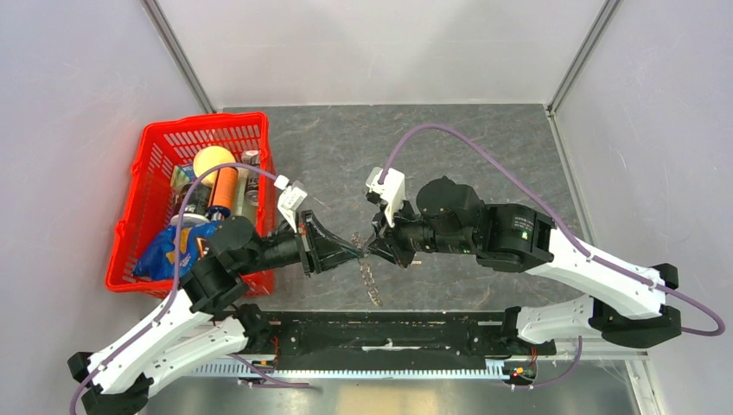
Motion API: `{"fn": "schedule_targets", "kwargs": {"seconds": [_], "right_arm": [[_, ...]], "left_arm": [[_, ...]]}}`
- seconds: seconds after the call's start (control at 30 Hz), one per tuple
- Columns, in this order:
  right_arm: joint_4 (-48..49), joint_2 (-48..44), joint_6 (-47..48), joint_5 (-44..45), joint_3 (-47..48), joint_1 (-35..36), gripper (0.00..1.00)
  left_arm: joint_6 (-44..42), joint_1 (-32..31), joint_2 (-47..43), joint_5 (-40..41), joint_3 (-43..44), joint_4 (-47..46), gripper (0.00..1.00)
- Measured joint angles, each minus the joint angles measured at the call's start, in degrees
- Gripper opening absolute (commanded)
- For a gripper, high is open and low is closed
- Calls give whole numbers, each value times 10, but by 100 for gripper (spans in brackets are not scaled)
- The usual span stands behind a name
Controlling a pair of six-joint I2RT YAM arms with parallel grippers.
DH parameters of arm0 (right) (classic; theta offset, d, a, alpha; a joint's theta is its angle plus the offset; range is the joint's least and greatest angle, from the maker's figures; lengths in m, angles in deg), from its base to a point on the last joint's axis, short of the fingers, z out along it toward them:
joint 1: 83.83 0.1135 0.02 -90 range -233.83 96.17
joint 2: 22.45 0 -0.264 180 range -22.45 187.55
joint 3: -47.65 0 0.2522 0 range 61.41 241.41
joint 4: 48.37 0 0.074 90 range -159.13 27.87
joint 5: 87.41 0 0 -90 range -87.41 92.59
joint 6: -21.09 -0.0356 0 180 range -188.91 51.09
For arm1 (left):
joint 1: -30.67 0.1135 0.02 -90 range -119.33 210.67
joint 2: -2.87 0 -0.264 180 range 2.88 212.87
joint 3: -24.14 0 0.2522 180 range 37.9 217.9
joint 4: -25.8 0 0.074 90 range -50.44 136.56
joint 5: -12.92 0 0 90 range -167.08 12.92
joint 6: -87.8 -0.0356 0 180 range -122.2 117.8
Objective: Put the keys on the keyring
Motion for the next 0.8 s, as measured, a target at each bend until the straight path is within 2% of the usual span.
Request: {"fn": "schedule_targets", "kwargs": {"seconds": [0.5,0.8], "right_arm": [[41,-4,9,104,0,22,36],[47,-63,3,98,-23,23,47]], "left_arm": [[0,0,9,36,2,37,2],[-1,0,-9,9,2,32,2]]}}
